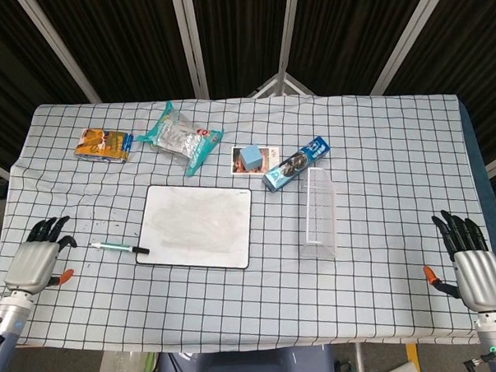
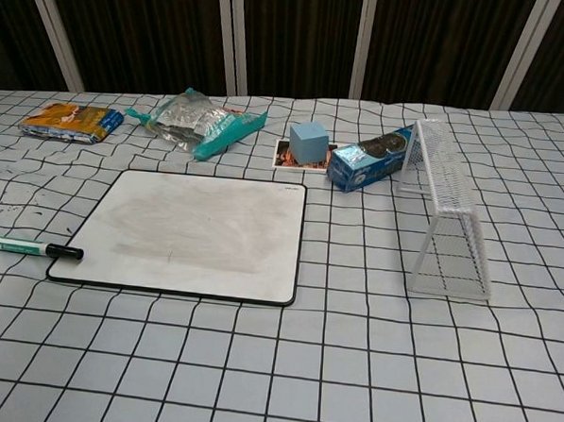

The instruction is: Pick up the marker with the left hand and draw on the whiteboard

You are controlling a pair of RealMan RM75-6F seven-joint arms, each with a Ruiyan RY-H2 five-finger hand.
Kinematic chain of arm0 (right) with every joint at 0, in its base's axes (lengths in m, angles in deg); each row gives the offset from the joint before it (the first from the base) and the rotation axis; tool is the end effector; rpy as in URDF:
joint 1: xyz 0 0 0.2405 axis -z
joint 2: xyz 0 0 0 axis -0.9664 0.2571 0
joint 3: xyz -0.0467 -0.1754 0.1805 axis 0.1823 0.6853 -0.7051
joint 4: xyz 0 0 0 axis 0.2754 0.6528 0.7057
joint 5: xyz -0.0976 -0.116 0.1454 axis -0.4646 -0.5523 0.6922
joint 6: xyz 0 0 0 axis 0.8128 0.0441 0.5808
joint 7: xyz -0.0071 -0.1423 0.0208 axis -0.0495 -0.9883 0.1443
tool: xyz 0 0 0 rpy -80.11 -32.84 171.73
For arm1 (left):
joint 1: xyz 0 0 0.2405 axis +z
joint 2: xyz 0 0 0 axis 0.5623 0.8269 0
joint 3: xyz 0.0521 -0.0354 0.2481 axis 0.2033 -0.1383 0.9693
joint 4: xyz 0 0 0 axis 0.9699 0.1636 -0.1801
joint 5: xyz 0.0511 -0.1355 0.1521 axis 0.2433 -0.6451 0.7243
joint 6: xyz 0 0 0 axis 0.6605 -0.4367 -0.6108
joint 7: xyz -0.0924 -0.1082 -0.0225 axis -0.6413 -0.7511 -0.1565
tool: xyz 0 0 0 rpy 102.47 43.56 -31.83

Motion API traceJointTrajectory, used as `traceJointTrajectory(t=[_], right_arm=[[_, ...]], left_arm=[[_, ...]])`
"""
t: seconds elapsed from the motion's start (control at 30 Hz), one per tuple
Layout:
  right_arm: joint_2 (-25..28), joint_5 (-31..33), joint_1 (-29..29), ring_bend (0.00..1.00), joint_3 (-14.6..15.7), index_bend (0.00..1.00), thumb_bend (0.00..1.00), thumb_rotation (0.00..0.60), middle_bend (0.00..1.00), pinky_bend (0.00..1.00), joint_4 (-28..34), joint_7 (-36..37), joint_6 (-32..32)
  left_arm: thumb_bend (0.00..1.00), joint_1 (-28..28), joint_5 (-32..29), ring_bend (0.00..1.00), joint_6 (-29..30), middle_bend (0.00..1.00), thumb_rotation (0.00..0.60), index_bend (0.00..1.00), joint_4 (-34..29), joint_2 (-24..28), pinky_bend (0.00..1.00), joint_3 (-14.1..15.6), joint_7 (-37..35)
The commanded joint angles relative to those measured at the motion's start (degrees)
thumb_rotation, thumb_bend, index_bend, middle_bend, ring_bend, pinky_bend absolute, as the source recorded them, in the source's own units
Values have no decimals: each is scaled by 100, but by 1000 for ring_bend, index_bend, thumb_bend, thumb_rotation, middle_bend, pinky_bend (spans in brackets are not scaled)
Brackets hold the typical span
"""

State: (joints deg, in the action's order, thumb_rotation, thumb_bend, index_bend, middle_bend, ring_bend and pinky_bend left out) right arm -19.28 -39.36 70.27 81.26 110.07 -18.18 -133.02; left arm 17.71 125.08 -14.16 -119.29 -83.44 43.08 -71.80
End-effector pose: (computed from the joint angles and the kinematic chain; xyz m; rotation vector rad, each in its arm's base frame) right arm -0.3067 -0.1816 0.1561 1.3954 -0.9252 0.9624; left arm -0.3170 0.2449 0.1012 -1.6555 -0.9142 -0.6077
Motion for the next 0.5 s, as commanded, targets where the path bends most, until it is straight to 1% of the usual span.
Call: traceJointTrajectory(t=[0.03,0.27,0.5], right_arm=[[3,7,1,0,0,0,300,600,0,0,1,10,4],[32,52,20,0,-11,0,300,600,0,0,8,83,-1],[49,56,38,0,-9,0,299,600,0,0,16,106,-22]], left_arm=[[377,-218,-179,0,-251,46,600,403,156,-222,0,-75,217],[410,-514,-421,0,-569,47,600,388,452,-604,0,-156,514],[456,-665,-581,0,-765,54,600,401,569,-825,0,-173,607]])
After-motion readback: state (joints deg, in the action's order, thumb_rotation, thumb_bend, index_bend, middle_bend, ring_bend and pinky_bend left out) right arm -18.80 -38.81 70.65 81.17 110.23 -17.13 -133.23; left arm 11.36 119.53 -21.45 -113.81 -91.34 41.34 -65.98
